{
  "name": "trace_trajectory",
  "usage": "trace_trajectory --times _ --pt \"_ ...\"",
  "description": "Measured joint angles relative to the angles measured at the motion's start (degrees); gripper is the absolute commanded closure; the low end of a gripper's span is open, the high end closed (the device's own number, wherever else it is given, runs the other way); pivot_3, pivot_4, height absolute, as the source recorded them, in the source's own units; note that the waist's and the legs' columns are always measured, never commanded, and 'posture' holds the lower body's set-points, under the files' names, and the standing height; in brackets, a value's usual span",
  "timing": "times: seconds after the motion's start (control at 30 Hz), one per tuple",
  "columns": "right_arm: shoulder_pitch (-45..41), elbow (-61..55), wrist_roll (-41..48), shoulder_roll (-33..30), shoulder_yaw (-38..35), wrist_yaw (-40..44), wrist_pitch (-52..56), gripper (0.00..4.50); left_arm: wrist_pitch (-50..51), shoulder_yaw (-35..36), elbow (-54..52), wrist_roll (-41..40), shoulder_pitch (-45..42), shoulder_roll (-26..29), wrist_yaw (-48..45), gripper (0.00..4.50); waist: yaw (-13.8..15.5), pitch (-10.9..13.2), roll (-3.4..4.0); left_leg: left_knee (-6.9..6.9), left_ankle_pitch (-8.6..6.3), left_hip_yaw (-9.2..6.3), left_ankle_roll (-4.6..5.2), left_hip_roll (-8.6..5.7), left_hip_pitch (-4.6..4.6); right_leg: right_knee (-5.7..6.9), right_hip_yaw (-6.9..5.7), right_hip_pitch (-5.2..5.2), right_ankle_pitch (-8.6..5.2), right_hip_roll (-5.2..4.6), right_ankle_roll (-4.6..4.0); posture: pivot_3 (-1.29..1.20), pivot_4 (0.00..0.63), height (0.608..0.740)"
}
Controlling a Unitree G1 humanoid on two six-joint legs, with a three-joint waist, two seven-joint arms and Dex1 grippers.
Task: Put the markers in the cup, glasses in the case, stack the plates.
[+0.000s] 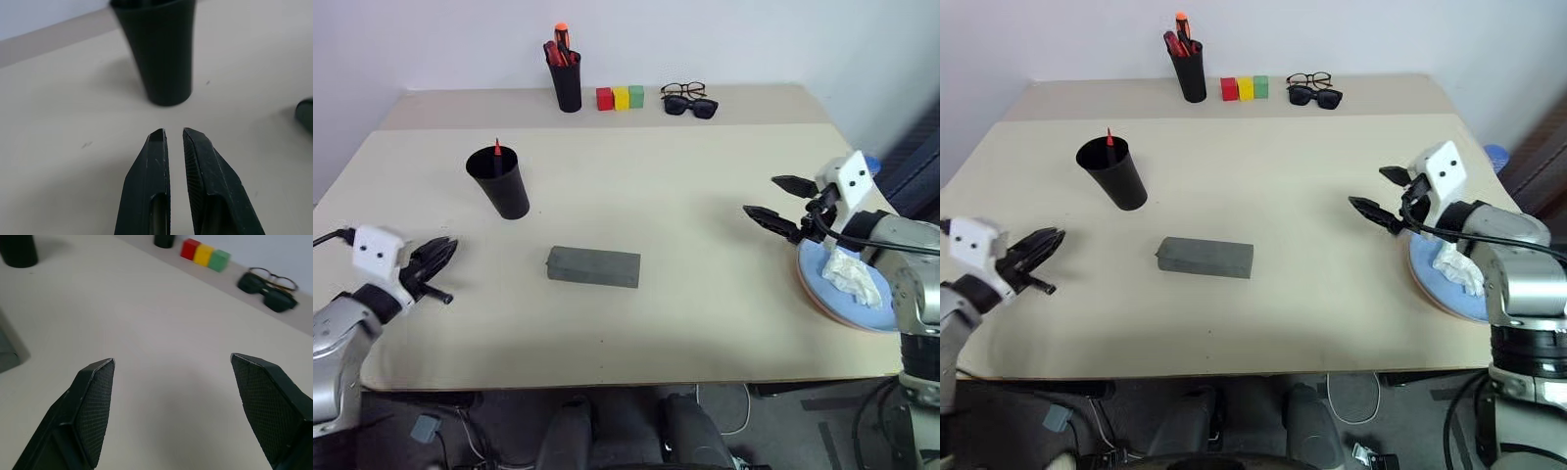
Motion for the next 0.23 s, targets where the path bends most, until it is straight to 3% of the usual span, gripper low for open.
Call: trace_trajectory --times 0.23 --pt "-2.54 5.57 -0.82 1.14 4.73 1.54 -3.34 0.66 0.51 1.82 -5.80 -0.89 3.65 -1.81 2.63 4.02 0.17 0.00 0.01 -0.01 -0.01 0.01 0.00 0.01 0.00 -0.03 -0.01 0.00 0.00 0.00 0.00 0.00 0.150 0.740"
